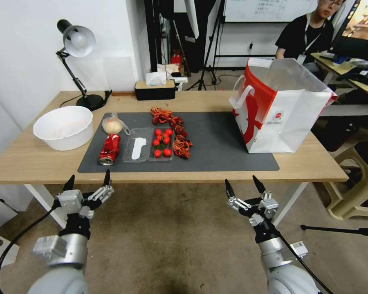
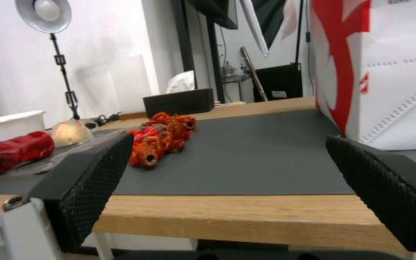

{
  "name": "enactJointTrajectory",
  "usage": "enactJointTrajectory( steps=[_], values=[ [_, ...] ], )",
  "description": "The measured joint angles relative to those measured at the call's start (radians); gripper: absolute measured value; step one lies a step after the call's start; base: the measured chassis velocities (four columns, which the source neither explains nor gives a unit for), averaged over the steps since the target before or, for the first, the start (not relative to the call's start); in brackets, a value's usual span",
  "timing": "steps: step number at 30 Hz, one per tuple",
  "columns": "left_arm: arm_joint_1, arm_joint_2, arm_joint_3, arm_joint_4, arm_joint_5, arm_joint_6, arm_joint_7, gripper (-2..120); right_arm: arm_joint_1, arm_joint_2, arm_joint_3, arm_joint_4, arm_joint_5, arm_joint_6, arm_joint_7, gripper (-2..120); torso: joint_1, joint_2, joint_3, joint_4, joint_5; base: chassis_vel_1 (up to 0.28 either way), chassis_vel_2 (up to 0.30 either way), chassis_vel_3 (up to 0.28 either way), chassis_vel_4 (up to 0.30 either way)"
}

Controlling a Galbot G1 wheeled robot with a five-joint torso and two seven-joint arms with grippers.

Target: Pick up the trash from the table and place it into the takeout bag.

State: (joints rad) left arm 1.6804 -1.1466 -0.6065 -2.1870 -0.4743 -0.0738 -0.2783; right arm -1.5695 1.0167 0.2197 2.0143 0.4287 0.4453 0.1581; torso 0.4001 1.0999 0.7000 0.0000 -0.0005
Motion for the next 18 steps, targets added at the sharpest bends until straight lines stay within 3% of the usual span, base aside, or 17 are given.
enactJointTrajectory(
  steps=[4,6,7,9,11,14,15,18],
  values=[
    [-0.084,0.150,-0.002,0.073,-0.090,0.003,-0.016,100,0.005,0.002,-0.015,0.005,-0.017,-0.010,0.006,100,0.000,0.000,0.000,0.0002,0.0003,0.000,0.000,0.000,0.000],
    [-0.084,0.150,-0.002,0.073,-0.090,0.003,-0.016,100,0.005,0.002,-0.015,0.005,-0.017,-0.010,0.006,100,0.000,0.000,0.000,0.0002,0.0003,0.000,0.000,0.000,0.000],
    [-0.150,0.237,0.002,0.104,-0.147,0.037,-0.015,100,-0.007,0.003,-0.016,0.005,-0.029,-0.011,0.006,100,0.000,0.000,0.000,0.0002,0.0004,0.000,0.000,0.000,0.000],
    [-0.219,0.308,0.013,0.121,-0.223,0.119,-0.010,100,-0.022,0.004,-0.014,0.002,-0.038,-0.009,0.005,100,0.000,0.000,0.000,-0.0003,0.0002,0.000,0.000,0.000,0.000],
    [-0.246,0.332,0.019,0.124,-0.262,0.161,-0.010,100,-0.026,0.006,-0.012,0.001,-0.042,-0.008,0.005,100,0.000,0.000,0.000,-0.0004,0.0006,0.000,0.000,0.000,0.000],
    [-0.342,0.407,0.045,0.147,-0.392,0.320,-0.006,100,-0.033,0.014,-0.008,-0.003,-0.053,-0.007,0.006,100,0.000,0.000,0.000,0.0000,0.0003,0.000,0.000,0.000,0.000],
    [-0.342,0.407,0.045,0.147,-0.392,0.320,-0.006,100,-0.033,0.014,-0.008,-0.003,-0.053,-0.007,0.006,100,0.000,0.000,0.000,0.0000,0.0003,0.000,0.000,0.000,0.000],
    [-0.415,0.454,0.066,0.162,-0.493,0.458,-0.008,100,-0.036,0.018,-0.004,-0.011,-0.059,-0.006,0.007,100,0.000,0.000,0.000,0.0000,0.0004,0.000,0.000,0.000,0.000]
  ],
)
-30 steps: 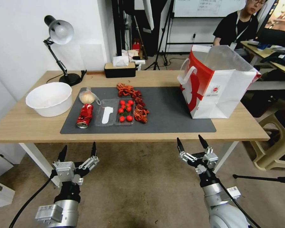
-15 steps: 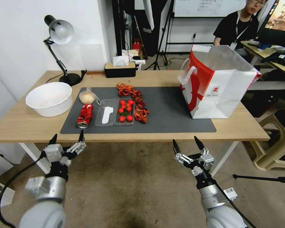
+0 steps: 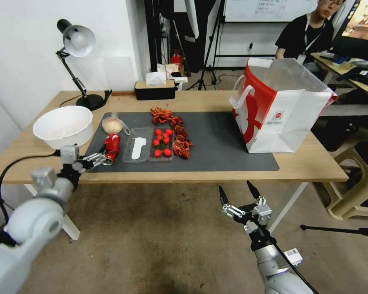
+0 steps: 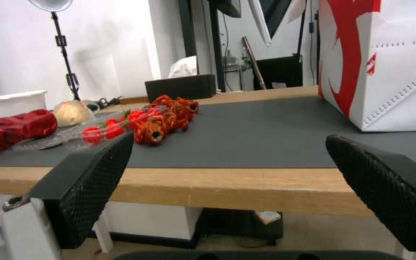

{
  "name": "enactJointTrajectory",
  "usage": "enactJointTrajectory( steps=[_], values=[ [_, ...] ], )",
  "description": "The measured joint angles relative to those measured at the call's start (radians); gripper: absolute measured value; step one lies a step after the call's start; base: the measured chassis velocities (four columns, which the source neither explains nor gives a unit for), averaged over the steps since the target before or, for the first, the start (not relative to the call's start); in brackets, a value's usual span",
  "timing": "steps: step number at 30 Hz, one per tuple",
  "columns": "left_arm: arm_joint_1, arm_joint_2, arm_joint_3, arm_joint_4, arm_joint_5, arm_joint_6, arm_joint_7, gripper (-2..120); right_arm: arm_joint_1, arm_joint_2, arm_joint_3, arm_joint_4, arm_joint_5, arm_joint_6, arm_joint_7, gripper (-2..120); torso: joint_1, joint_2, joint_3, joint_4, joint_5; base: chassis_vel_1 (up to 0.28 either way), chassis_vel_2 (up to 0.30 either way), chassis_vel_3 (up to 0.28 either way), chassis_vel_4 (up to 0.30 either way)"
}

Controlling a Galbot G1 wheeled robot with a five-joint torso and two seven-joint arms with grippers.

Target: Pick up the trash from the table and place it into the takeout bag.

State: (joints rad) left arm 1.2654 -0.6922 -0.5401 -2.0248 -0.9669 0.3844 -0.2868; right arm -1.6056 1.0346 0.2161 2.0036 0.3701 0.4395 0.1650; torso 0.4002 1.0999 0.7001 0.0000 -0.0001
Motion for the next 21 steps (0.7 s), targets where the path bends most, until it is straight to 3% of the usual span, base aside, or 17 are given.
enactJointTrajectory(
  steps=[4,8,21],
  values=[
    [-0.037,0.017,0.012,0.012,-0.051,0.056,-0.001,100,0.001,0.001,0.001,-0.008,-0.001,0.002,0.000,100,0.000,0.000,0.000,0.0000,0.0002,0.000,0.000,0.000,0.000],
    [-0.116,0.031,0.034,0.047,-0.167,0.151,0.003,100,0.009,0.004,-0.002,-0.021,-0.001,0.003,0.000,100,0.000,0.000,0.000,0.0001,0.0002,0.000,0.000,0.000,0.000],
    [-0.294,0.008,0.172,0.177,-0.244,0.188,0.011,100,0.014,0.007,-0.006,-0.035,-0.003,0.003,0.001,100,0.000,0.000,0.000,-0.0002,0.0000,0.000,0.000,0.000,0.000]
  ],
)
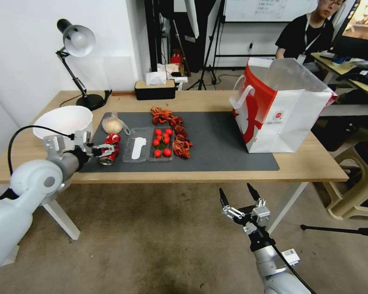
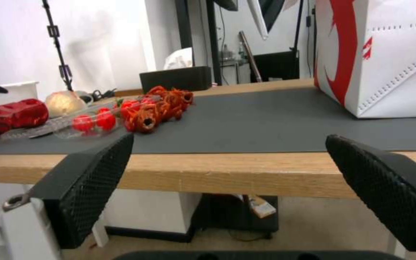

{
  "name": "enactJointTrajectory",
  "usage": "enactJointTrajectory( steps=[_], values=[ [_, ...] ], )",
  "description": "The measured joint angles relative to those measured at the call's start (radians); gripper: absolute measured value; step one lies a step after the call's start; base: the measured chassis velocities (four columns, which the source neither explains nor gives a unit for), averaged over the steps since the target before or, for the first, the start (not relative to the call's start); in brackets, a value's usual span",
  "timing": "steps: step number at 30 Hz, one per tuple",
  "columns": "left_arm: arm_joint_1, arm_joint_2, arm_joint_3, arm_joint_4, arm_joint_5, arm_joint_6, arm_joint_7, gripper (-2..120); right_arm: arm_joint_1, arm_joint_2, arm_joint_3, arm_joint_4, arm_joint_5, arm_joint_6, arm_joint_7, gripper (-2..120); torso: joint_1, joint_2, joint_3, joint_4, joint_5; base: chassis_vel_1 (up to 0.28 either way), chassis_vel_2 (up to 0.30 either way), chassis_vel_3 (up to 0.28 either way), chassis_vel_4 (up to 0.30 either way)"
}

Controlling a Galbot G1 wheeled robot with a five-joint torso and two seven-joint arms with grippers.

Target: Pick up the trash from the table and place it into the takeout bag.

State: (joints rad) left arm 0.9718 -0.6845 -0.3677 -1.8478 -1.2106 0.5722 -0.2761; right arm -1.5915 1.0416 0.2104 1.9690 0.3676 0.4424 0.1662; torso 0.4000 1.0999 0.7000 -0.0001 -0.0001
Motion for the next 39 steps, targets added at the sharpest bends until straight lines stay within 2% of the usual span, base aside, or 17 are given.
enactJointTrajectory(
  steps=[6,14,16,20,22,23,28,29,31,33,39],
  values=[
    [-0.033,-0.013,0.032,0.055,-0.003,0.016,0.004,100,-0.001,-0.005,0.005,-0.005,0.001,0.000,0.002,100,0.000,0.000,0.000,0.0002,0.0000,0.000,0.000,0.000,0.000],
    [-0.047,-0.024,0.040,0.083,-0.037,0.047,0.011,100,0.000,-0.008,0.006,-0.013,0.003,0.001,0.005,100,0.000,0.000,0.000,0.0002,0.0001,0.000,0.000,0.000,0.000],
    [-0.048,-0.024,0.041,0.087,-0.045,0.052,0.011,97,0.000,-0.009,0.006,-0.014,0.003,0.001,0.005,100,0.000,0.000,0.000,0.0002,0.0001,0.000,0.000,0.000,0.000],
    [-0.065,-0.030,0.048,0.104,-0.069,0.065,-0.002,80,0.000,-0.009,0.007,-0.016,0.004,0.001,0.007,100,0.000,0.000,0.000,0.0001,0.0001,0.000,0.000,0.000,0.000],
    [-0.068,-0.030,0.049,0.107,-0.072,0.066,-0.006,76,0.000,-0.009,0.007,-0.017,0.004,0.001,0.007,100,0.000,0.000,0.000,0.0001,0.0001,0.000,0.000,0.000,0.000],
    [-0.073,-0.030,0.052,0.111,-0.075,0.066,-0.012,70,0.000,-0.009,0.007,-0.017,0.004,0.001,0.008,100,0.000,0.000,0.000,0.0001,0.0001,0.000,0.000,0.000,0.000],
    [-0.074,-0.030,0.053,0.113,-0.076,0.066,-0.014,65,0.000,-0.009,0.007,-0.017,0.004,0.001,0.008,100,0.000,0.000,0.000,0.0001,0.0001,0.000,0.000,0.000,0.000],
    [-0.075,-0.030,0.054,0.114,-0.076,0.066,-0.014,54,0.000,-0.009,0.007,-0.017,0.004,0.001,0.009,100,0.000,0.000,0.000,0.0001,0.0002,0.000,0.000,0.000,0.000],
    [-0.076,-0.030,0.055,0.114,-0.077,0.066,-0.015,52,0.000,-0.009,0.007,-0.018,0.004,0.001,0.009,100,0.000,0.000,0.000,0.0001,0.0001,0.000,0.000,0.000,0.000],
    [-0.077,-0.029,0.057,0.117,-0.077,0.066,-0.016,45,0.000,-0.008,0.007,-0.018,0.004,0.001,0.010,100,0.000,0.000,0.000,0.0001,0.0001,0.000,0.000,0.000,0.000],
    [-0.077,-0.027,0.057,0.122,-0.083,0.052,-0.013,43,-0.001,-0.006,0.005,-0.020,0.001,0.000,0.013,100,0.000,0.000,0.000,0.0002,0.0003,0.000,0.000,0.000,0.000]
  ],
)
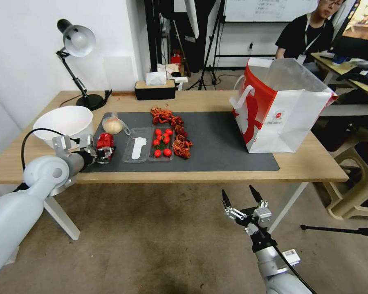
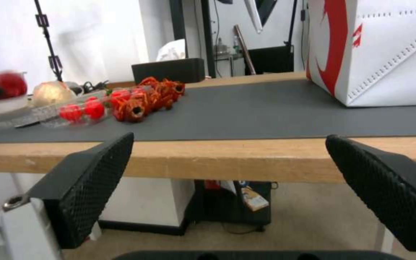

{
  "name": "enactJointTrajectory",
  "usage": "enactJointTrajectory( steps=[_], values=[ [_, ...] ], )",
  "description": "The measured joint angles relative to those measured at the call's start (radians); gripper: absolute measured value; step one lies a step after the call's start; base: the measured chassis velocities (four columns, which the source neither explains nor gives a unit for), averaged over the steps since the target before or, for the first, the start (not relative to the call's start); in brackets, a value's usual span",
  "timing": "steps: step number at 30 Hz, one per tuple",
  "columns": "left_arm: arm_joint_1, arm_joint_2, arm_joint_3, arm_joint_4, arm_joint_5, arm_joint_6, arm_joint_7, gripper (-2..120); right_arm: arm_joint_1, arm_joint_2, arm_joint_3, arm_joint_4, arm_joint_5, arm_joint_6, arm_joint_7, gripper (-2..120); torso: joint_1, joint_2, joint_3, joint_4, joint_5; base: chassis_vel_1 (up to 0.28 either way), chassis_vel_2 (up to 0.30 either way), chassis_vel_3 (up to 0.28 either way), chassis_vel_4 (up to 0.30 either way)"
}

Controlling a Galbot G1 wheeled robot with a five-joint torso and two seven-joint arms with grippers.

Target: Pick up the trash from the table and place it into the takeout bag.

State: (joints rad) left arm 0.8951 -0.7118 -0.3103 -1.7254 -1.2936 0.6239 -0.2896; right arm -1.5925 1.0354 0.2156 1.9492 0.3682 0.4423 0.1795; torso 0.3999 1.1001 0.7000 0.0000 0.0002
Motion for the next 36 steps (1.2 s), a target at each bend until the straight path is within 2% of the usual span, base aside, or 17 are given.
enactJointTrajectory(
  steps=[6,10,13,14,15,16,17,18,19,23,26,27,30,31,34,35,36],
  values=[
    [-0.011,0.026,-0.023,-0.068,-0.027,-0.078,0.051,43,0.000,0.003,-0.004,0.007,-0.004,-0.006,0.002,100,0.000,0.000,0.000,0.0002,-0.0002,0.000,0.000,0.000,0.000],
    [-0.127,0.054,0.023,-0.116,-0.074,-0.124,0.108,43,-0.003,0.004,-0.005,0.020,-0.010,-0.011,0.004,100,0.000,0.000,0.000,0.0003,-0.0001,0.000,0.000,0.000,0.000],
    [-0.432,0.030,0.262,-0.100,-0.128,-0.152,0.126,43,-0.009,0.009,-0.005,0.034,-0.025,-0.019,0.011,100,0.000,0.000,0.000,-0.0002,-0.0004,0.000,0.000,0.000,0.000],
    [-0.432,0.030,0.262,-0.100,-0.128,-0.152,0.126,43,-0.009,0.009,-0.005,0.034,-0.025,-0.019,0.011,100,0.000,0.000,0.000,-0.0002,-0.0004,0.000,0.000,0.000,0.000],
    [-0.534,0.005,0.338,-0.085,-0.148,-0.153,0.118,43,-0.013,0.013,-0.005,0.038,-0.032,-0.022,0.015,100,0.000,0.000,0.000,-0.0004,0.0000,0.000,0.000,0.000,0.000],
    [-0.577,-0.010,0.366,-0.077,-0.157,-0.153,0.112,43,-0.014,0.015,-0.005,0.040,-0.035,-0.024,0.016,100,0.000,0.000,0.000,-0.0004,0.0001,0.000,0.000,0.000,0.000],
    [-0.741,-0.085,0.471,-0.026,-0.179,-0.154,0.094,43,-0.020,0.022,-0.005,0.047,-0.046,-0.030,0.022,100,0.000,0.000,0.000,-0.0004,0.0007,0.000,0.000,0.000,0.000],
    [-0.784,-0.115,0.503,-0.001,-0.181,-0.155,0.092,43,-0.022,0.025,-0.005,0.049,-0.050,-0.031,0.024,100,0.000,0.000,0.000,-0.0004,0.0005,0.000,0.000,0.000,0.000],
    [-0.784,-0.115,0.503,-0.001,-0.181,-0.155,0.092,43,-0.022,0.025,-0.005,0.049,-0.050,-0.031,0.024,100,0.000,0.000,0.000,-0.0004,0.0005,0.000,0.000,0.000,0.000],
    [-0.899,-0.213,0.613,0.084,-0.181,-0.168,0.098,43,-0.030,0.035,-0.002,0.056,-0.059,-0.036,0.028,100,0.000,0.000,0.000,0.0002,0.0001,0.000,0.000,0.000,0.000],
    [-0.984,-0.332,0.711,0.169,-0.158,-0.183,0.113,43,-0.031,0.042,0.001,0.059,-0.063,-0.043,0.031,100,0.000,0.000,0.000,0.0003,0.0003,0.000,0.000,0.000,0.000],
    [-0.984,-0.332,0.711,0.169,-0.158,-0.183,0.113,43,-0.031,0.042,0.001,0.059,-0.063,-0.043,0.031,100,0.000,0.000,0.000,0.0003,0.0003,0.000,0.000,0.000,0.000],
    [-1.055,-0.489,0.779,0.275,-0.112,-0.204,0.141,43,-0.033,0.047,0.002,0.059,-0.067,-0.043,0.032,100,0.000,0.000,0.000,-0.0006,0.0007,0.000,0.000,0.000,0.000],
    [-1.055,-0.489,0.779,0.275,-0.112,-0.204,0.141,43,-0.033,0.047,0.002,0.059,-0.067,-0.043,0.032,100,0.000,0.000,0.000,-0.0006,0.0007,0.000,0.000,0.000,0.000],
    [-1.115,-0.609,0.812,0.388,-0.083,-0.227,0.165,43,-0.044,0.053,0.002,0.053,-0.075,-0.038,0.032,100,0.000,0.000,0.000,0.0000,0.0004,0.000,0.000,0.000,0.000],
    [-1.115,-0.609,0.812,0.388,-0.083,-0.227,0.165,43,-0.044,0.053,0.002,0.053,-0.075,-0.038,0.032,100,0.000,0.000,0.000,0.0000,0.0004,0.000,0.000,0.000,0.000],
    [-1.138,-0.652,0.823,0.433,-0.069,-0.237,0.180,43,-0.050,0.057,0.002,0.049,-0.078,-0.033,0.031,100,0.000,0.000,0.000,0.0003,0.0000,0.000,0.000,0.000,0.000]
  ],
)
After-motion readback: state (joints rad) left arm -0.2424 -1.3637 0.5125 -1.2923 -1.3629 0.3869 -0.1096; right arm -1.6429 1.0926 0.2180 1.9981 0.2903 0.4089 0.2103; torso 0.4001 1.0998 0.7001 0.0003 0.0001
